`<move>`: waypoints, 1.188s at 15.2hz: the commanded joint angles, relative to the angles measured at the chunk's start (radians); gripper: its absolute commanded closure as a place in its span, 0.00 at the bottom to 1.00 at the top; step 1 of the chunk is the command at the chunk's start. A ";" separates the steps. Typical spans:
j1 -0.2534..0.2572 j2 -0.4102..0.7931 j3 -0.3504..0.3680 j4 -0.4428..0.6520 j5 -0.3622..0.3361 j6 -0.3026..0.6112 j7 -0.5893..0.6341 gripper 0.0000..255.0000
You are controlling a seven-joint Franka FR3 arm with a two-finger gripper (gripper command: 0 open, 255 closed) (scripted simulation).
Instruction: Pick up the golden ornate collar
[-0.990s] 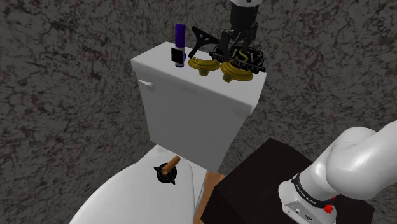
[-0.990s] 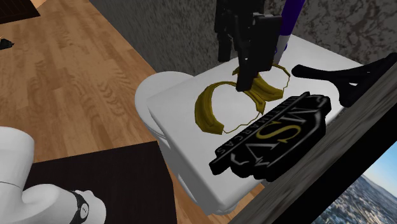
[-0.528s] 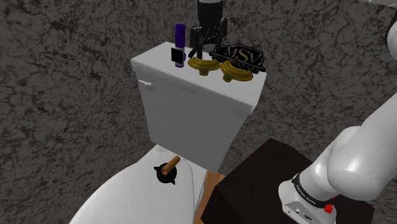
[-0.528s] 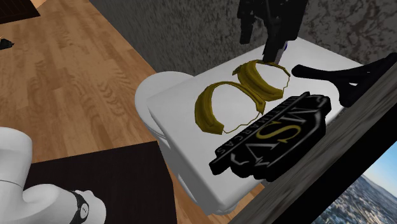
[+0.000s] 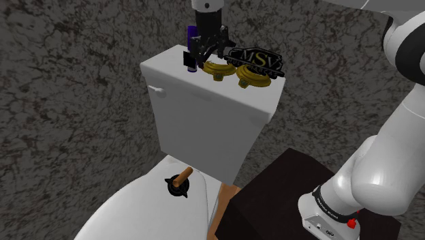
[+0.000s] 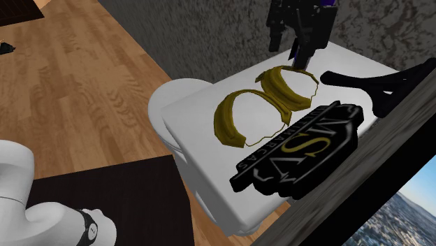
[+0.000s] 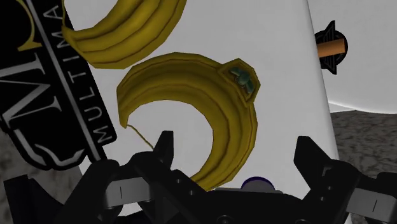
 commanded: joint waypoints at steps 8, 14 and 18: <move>-0.003 -0.008 -0.001 -0.059 0.002 0.052 0.003 1.00; -0.002 -0.007 -0.001 -0.056 0.001 0.050 0.004 1.00; 0.001 0.006 0.000 0.015 -0.001 -0.008 -0.001 1.00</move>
